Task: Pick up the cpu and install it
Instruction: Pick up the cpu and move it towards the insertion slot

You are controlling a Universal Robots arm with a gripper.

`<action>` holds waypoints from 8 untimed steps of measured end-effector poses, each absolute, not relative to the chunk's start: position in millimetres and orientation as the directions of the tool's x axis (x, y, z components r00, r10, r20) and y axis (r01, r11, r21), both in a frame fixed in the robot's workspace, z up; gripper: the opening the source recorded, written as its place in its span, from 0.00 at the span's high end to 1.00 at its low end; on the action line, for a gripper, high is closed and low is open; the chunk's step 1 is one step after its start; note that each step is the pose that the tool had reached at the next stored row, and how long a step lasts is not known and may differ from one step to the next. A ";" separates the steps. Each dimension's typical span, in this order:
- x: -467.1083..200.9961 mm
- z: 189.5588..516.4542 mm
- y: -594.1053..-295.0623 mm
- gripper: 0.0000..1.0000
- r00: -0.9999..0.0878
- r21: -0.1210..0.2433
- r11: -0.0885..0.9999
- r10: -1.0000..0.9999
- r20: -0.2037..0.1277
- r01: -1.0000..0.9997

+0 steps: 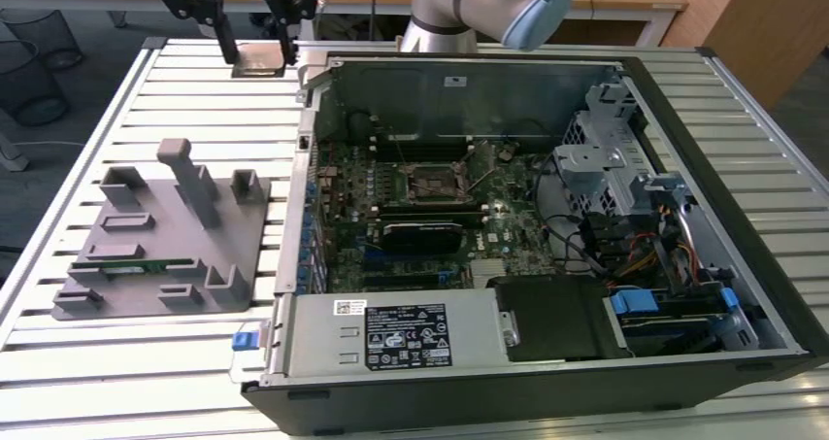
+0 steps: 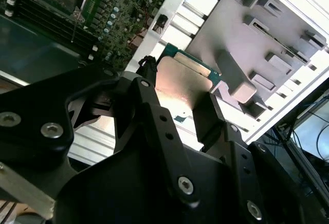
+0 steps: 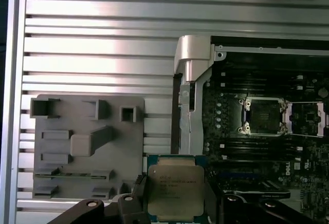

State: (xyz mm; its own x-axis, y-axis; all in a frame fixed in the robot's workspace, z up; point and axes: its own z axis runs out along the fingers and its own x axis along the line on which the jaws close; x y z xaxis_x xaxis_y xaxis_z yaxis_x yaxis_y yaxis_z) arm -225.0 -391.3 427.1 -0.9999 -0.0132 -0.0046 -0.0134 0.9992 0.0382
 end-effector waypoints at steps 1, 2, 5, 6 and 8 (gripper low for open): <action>-222.5 427.1 -391.1 0.47 -1.000 0.038 0.999 -0.013 -0.005 -0.013; -220.0 427.0 -390.9 0.47 -1.000 0.038 0.999 -0.013 -0.005 -0.013; -213.9 427.1 -390.7 0.47 -1.000 0.038 0.999 -0.013 -0.005 -0.013; -212.0 427.0 -390.6 0.47 -1.000 0.038 0.999 -0.013 -0.005 -0.013; -208.3 427.1 -390.6 0.47 -1.000 0.038 0.999 -0.013 -0.005 -0.013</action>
